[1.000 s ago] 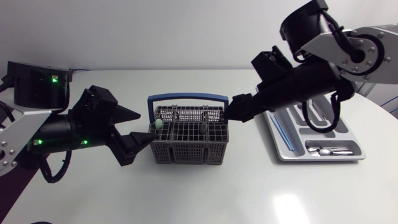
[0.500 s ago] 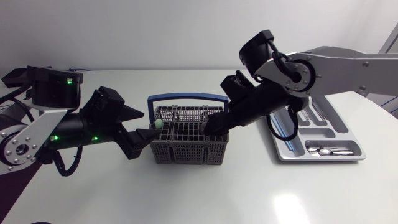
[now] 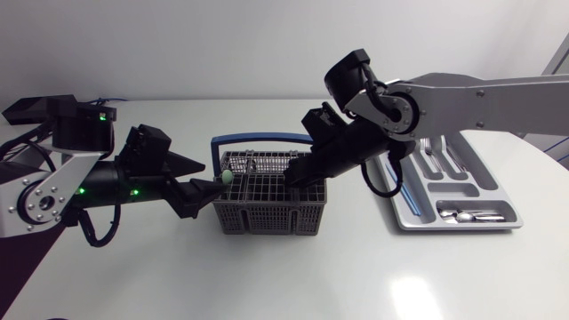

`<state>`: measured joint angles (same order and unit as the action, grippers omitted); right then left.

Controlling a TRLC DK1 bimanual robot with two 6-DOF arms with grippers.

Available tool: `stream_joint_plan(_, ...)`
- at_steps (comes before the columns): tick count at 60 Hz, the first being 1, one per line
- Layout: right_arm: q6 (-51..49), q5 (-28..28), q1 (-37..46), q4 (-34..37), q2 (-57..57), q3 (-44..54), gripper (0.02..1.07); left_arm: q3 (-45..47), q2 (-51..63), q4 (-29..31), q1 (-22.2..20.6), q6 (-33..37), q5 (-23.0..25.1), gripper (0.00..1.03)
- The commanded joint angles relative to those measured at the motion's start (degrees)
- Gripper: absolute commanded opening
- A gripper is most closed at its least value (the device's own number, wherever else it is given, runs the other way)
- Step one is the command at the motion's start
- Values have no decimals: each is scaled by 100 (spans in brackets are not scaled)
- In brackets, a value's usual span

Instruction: Transfer all utensils from the basket to the drawer tray.

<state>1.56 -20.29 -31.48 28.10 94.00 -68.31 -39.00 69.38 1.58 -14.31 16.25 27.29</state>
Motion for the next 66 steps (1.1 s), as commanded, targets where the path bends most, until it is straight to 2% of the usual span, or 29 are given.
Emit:
stream_joint_plan(1, 178, 26, -77, -68, 189, -121, 39, -187, 181, 52, 121, -140, 189, 93)
stream_joint_plan(9, 151, 52, -165, -129, 260, -147, 19, -477, 330, 351, 209, -113, 374, 91)
stream_joint_plan(23, 11, 8, -191, -111, 145, -103, 8, -881, 479, 703, 226, -8, 400, 91)
stream_joint_plan(33, -24, 8, -174, -94, -66, -33, 8, -1083, 611, 949, 218, 71, 426, 88)
stream_joint_plan(56, -24, 26, -165, 47, -611, -33, 8, -986, 796, 949, 270, 273, 426, 88)
stream_joint_plan(66, -16, -247, -68, 249, -663, -130, 8, -951, 849, 940, 270, 317, 426, 88)
